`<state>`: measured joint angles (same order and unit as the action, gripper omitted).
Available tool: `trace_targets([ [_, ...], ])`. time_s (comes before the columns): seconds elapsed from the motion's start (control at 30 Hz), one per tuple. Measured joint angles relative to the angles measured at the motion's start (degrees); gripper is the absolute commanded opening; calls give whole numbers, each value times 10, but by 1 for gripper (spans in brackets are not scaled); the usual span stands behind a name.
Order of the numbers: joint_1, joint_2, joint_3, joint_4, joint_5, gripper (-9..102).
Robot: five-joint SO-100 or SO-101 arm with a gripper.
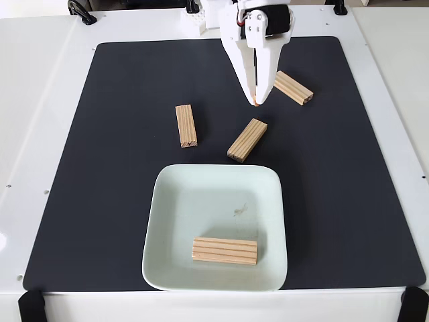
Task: Pick up the wooden block and place them on the plate.
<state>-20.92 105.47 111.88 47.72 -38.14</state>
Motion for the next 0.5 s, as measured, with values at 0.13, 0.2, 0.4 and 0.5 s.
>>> trace_targets([
  [0.13,-4,5,-2,47,-245,0],
  [0.2,-11,5,-11,71,-362,0],
  [0.4,-13,-33,-77,191,-562,1],
  [0.5,-33,-59,-123,262,-575,10],
])
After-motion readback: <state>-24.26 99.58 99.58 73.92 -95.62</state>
